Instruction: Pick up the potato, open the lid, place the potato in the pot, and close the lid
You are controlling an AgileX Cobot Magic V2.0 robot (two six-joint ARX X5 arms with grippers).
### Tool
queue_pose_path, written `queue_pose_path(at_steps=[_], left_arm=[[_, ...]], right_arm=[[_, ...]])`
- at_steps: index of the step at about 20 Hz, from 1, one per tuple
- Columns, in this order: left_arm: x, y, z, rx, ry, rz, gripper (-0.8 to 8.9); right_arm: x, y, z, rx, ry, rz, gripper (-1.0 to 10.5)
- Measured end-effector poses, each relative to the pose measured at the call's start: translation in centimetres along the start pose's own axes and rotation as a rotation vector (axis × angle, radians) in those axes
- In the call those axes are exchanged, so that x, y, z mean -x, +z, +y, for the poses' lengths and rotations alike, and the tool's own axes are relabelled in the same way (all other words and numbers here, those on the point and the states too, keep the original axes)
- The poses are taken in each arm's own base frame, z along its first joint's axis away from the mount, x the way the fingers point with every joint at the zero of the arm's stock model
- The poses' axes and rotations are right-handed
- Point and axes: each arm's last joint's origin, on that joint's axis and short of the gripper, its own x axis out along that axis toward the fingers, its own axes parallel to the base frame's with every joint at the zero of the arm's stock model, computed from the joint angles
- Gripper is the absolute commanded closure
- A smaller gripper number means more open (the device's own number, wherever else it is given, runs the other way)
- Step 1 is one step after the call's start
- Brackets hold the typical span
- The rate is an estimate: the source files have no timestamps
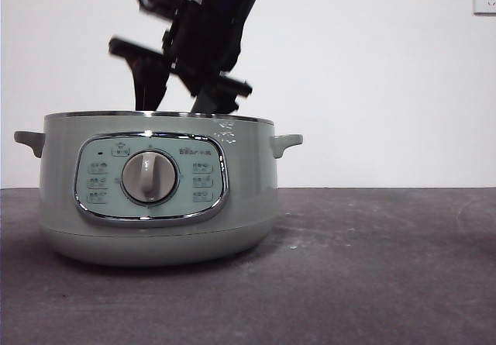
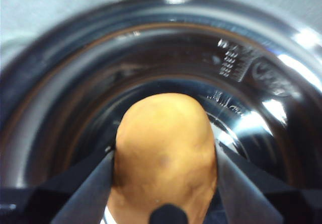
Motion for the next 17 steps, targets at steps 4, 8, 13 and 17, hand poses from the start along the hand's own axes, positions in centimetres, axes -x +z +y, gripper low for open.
queue_pose_path(at_steps=[4,8,13,17], left_arm=[[0.0,-0.1,0.0,-0.002,0.003,0.015,8.22],[0.0,-0.3,0.0,-0.004,0.004,0.031,8.22],[0.0,-0.4,0.0,-0.005,0.004,0.037,8.22],[-0.3,-0.4,0.0,-0.006,0.011,0.047,8.22]], right_arm=[[-1.9,-0.8,-0.2,0.001,-0.004,0.049,9.6],[-1.9,-0.8,-0.1,0.018,-0.001,0.053,6.1],[-1.9,-1.0,0.1,0.024,0.002,0.066,5.3],[1.2,-0.1,0.3,0.022,0.001,0.032,5.4]])
